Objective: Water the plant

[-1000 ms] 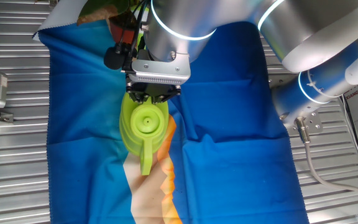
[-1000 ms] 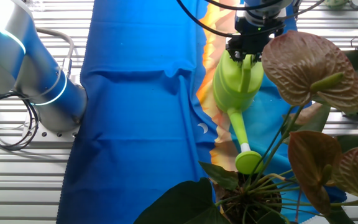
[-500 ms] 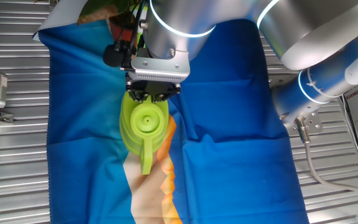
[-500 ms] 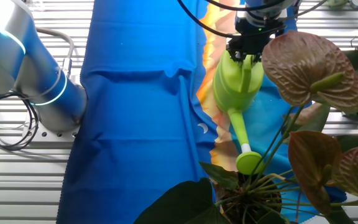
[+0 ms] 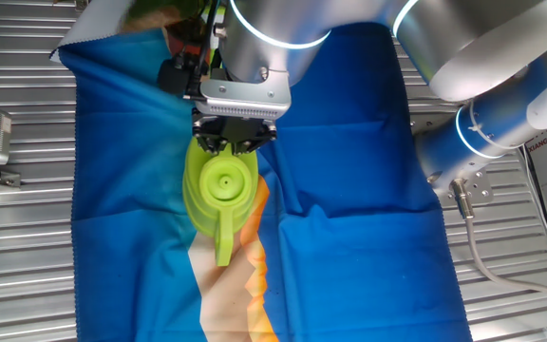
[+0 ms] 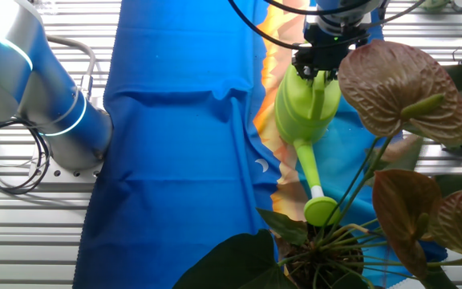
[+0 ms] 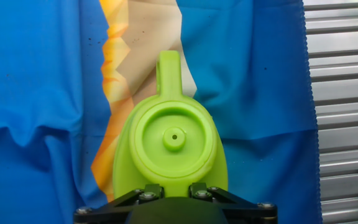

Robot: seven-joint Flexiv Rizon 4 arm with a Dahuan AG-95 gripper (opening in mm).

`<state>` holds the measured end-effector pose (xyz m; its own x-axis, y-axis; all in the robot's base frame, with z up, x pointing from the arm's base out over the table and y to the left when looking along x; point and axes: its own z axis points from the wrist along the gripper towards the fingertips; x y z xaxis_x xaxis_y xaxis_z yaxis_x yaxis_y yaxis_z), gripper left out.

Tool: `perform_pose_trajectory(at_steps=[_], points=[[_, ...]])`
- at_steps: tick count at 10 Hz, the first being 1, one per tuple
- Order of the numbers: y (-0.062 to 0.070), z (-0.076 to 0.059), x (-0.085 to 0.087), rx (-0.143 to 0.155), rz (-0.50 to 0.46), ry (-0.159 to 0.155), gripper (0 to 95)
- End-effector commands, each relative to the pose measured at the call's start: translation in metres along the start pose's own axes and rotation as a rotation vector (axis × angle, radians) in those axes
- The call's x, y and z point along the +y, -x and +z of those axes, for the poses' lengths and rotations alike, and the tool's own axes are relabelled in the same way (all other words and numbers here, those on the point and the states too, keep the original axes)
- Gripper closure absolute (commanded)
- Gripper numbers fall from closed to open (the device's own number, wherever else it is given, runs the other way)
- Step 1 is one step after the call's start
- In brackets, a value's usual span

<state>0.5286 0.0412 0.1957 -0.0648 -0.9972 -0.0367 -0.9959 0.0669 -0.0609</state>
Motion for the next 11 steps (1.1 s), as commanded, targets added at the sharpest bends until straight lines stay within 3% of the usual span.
perform_pose_trajectory(at_steps=[1,11], points=[[0.0002,-0.0003,-0.0002,-0.007,0.002,-0.002,95.0],[-0.0011,-0.0019,-0.0007,-0.043,0.009,-0.007,95.0]])
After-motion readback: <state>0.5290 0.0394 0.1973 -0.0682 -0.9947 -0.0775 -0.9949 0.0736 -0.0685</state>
